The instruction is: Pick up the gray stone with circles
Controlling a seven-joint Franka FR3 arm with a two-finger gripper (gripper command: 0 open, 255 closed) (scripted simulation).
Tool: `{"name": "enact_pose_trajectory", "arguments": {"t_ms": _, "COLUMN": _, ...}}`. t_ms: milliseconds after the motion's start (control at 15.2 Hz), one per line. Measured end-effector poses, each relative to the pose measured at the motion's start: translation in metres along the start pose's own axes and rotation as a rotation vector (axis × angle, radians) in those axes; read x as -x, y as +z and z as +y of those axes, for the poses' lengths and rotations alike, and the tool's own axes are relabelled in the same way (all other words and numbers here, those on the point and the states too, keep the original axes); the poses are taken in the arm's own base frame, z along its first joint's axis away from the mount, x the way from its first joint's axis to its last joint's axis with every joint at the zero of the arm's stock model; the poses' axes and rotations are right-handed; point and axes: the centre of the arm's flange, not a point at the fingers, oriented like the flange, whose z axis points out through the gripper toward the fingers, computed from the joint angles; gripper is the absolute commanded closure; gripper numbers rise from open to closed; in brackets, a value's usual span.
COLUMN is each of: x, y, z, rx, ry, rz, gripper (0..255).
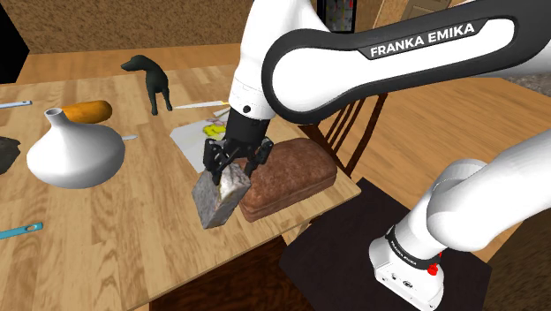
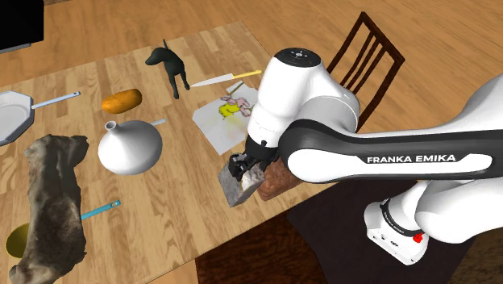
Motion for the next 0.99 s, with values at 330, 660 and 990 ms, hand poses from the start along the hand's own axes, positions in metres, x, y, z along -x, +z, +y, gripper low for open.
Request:
{"name": "enact_pose_trajectory", "arguments": {"t_ms": 330, "x": 0.0, "y": -0.005, "z": -0.002, "rx": 0.002, "ry": 0.0, "rz": -0.003, "gripper": 255}}
{"name": "enact_pose_trajectory", "arguments": {"t_ms": 660, "x": 0.001, "y": -0.029, "z": -0.009, "rx": 0.003, "ry": 0.0, "rz": -0.004, "gripper": 255}}
{"name": "enact_pose_trajectory", "arguments": {"t_ms": 990, "x": 0.003, "y": -0.054, "z": -0.016, "rx": 0.003, "ry": 0.0, "rz": -0.004, "gripper": 255}}
